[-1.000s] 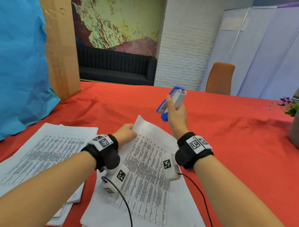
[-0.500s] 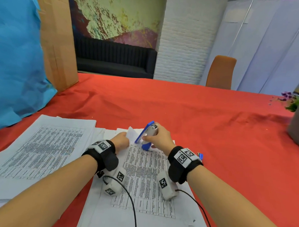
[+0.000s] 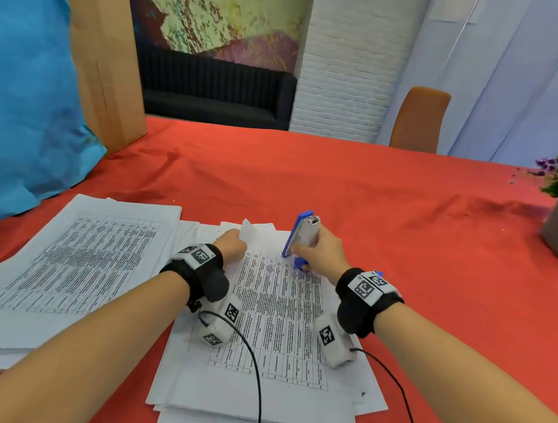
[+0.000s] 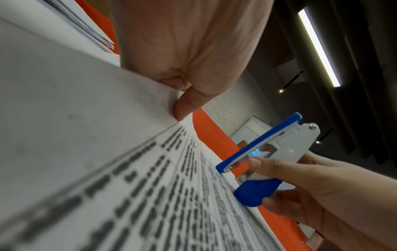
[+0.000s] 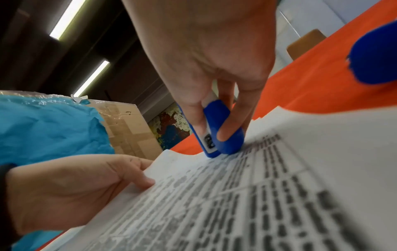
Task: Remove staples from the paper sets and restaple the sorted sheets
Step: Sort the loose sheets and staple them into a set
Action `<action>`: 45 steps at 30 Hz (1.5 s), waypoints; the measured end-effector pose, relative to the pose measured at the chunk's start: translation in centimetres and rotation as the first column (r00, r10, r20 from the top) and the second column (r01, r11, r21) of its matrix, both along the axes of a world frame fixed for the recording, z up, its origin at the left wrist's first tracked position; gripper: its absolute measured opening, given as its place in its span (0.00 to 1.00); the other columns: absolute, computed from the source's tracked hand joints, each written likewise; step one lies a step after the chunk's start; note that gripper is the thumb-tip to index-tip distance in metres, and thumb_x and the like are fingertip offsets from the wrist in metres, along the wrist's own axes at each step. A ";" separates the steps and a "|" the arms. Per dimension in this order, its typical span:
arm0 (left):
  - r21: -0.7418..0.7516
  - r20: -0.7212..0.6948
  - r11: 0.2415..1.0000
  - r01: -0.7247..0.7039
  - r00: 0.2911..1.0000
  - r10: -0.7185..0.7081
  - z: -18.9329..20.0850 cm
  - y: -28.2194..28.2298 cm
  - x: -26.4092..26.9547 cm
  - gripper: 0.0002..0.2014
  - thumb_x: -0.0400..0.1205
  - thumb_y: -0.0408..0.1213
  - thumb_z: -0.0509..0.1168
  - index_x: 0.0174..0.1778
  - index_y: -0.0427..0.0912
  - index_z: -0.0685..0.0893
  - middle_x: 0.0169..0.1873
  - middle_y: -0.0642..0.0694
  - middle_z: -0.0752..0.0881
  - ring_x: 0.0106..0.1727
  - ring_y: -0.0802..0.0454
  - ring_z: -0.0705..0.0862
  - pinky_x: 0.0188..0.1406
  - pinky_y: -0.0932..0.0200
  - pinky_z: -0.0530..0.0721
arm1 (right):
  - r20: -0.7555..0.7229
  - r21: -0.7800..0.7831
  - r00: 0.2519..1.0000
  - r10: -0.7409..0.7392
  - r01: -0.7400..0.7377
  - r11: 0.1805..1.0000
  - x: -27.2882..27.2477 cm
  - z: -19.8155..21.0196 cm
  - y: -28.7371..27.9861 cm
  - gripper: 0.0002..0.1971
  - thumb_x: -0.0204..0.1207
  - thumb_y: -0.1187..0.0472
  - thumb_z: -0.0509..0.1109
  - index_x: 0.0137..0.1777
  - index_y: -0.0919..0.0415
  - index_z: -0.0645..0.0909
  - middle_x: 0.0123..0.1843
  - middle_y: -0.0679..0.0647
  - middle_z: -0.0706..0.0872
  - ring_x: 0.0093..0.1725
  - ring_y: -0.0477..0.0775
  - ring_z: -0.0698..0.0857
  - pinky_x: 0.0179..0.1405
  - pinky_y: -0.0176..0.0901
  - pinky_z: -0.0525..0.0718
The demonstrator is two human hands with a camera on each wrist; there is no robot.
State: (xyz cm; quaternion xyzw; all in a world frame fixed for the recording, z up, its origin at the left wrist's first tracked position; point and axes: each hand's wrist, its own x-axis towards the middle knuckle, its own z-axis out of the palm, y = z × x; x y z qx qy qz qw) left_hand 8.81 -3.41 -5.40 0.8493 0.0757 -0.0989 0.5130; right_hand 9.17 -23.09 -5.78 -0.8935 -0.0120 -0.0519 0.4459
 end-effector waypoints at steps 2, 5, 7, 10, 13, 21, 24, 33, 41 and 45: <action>0.013 0.004 1.000 0.003 1.000 -0.003 0.1 -0.1 -0.1 0.10 0.82 0.25 0.50 0.49 0.34 0.77 0.44 0.35 0.78 0.47 0.40 0.78 0.46 0.54 0.73 | -0.004 0.059 1.000 0.007 -0.006 0.998 0.1 0.2 -0.4 0.13 0.73 0.58 0.75 0.55 0.53 0.77 0.54 0.55 0.84 0.48 0.59 0.88 0.42 0.57 0.90; 0.024 0.003 1.000 -0.014 1.000 0.014 -0.3 0.2 0.2 0.10 0.79 0.23 0.54 0.52 0.32 0.78 0.47 0.34 0.79 0.51 0.37 0.80 0.49 0.51 0.76 | -0.074 0.026 0.996 0.058 -0.056 0.998 0.4 0.0 -0.7 0.17 0.72 0.59 0.77 0.57 0.50 0.75 0.54 0.53 0.84 0.53 0.58 0.86 0.49 0.55 0.88; 0.017 0.003 1.000 -0.020 1.000 0.020 -0.4 0.2 0.3 0.11 0.79 0.22 0.55 0.53 0.32 0.78 0.49 0.33 0.80 0.53 0.36 0.81 0.52 0.50 0.77 | -0.129 0.029 0.986 0.102 -0.100 0.995 0.6 -0.5 -0.6 0.18 0.71 0.57 0.77 0.58 0.53 0.77 0.56 0.53 0.85 0.54 0.56 0.85 0.47 0.48 0.85; -0.010 0.057 0.999 -0.032 0.998 0.033 -0.3 -0.2 0.0 0.13 0.80 0.24 0.53 0.57 0.32 0.78 0.53 0.34 0.82 0.56 0.37 0.81 0.57 0.48 0.78 | -0.101 0.132 0.986 0.134 -0.120 0.984 1.2 0.1 -0.2 0.15 0.74 0.54 0.75 0.58 0.55 0.78 0.53 0.54 0.86 0.49 0.55 0.83 0.41 0.43 0.78; 0.003 0.171 1.000 -0.031 0.985 0.030 0.2 -0.8 -0.8 0.18 0.78 0.23 0.51 0.62 0.34 0.76 0.57 0.35 0.82 0.59 0.38 0.81 0.59 0.46 0.78 | 0.076 0.244 0.989 0.125 -0.140 0.960 1.4 1.9 0.7 0.10 0.78 0.53 0.71 0.51 0.57 0.77 0.42 0.53 0.81 0.38 0.50 0.78 0.36 0.41 0.75; 0.109 0.400 0.994 0.018 0.914 -0.060 2.5 -3.6 -2.4 0.13 0.77 0.21 0.53 0.53 0.37 0.76 0.46 0.40 0.80 0.48 0.41 0.80 0.39 0.53 0.75 | 0.309 0.399 0.951 -0.005 -0.125 0.909 2.4 5.4 3.6 0.18 0.71 0.39 0.69 0.49 0.53 0.78 0.41 0.48 0.83 0.41 0.48 0.81 0.45 0.49 0.81; 0.135 0.391 0.991 0.003 0.919 -0.057 3.1 -4.1 -2.6 0.16 0.78 0.22 0.53 0.61 0.34 0.75 0.53 0.36 0.81 0.54 0.38 0.80 0.44 0.52 0.76 | 0.329 0.412 0.944 -0.004 -0.140 0.900 2.3 5.9 4.3 0.16 0.71 0.40 0.68 0.41 0.52 0.77 0.35 0.46 0.79 0.35 0.48 0.78 0.38 0.47 0.77; 0.138 0.470 0.990 0.032 0.878 -0.094 4.3 -5.0 -3.4 0.09 0.80 0.31 0.56 0.51 0.34 0.79 0.45 0.39 0.84 0.47 0.40 0.81 0.37 0.52 0.74 | 0.387 0.408 0.918 -0.091 -0.082 0.909 2.2 7.2 4.6 0.21 0.79 0.47 0.67 0.27 0.52 0.68 0.24 0.45 0.70 0.27 0.47 0.69 0.30 0.43 0.67; 0.124 0.559 0.991 -0.044 0.829 -0.033 4.4 -5.2 -4.1 0.16 0.81 0.52 0.63 0.39 0.42 0.74 0.33 0.51 0.78 0.31 0.56 0.74 0.25 0.62 0.63 | 0.381 0.425 0.921 -0.085 -0.093 0.900 1.6 8.1 5.1 0.23 0.79 0.46 0.67 0.25 0.52 0.66 0.23 0.46 0.69 0.25 0.47 0.68 0.27 0.43 0.66; 0.196 0.572 0.978 -0.068 0.818 -0.058 4.2 -5.0 -4.1 0.17 0.81 0.54 0.63 0.39 0.44 0.71 0.32 0.51 0.76 0.31 0.56 0.73 0.24 0.61 0.63 | 0.361 0.432 0.929 -0.079 -0.092 0.897 1.5 7.9 5.1 0.24 0.79 0.45 0.66 0.25 0.53 0.65 0.22 0.45 0.67 0.24 0.48 0.67 0.26 0.44 0.65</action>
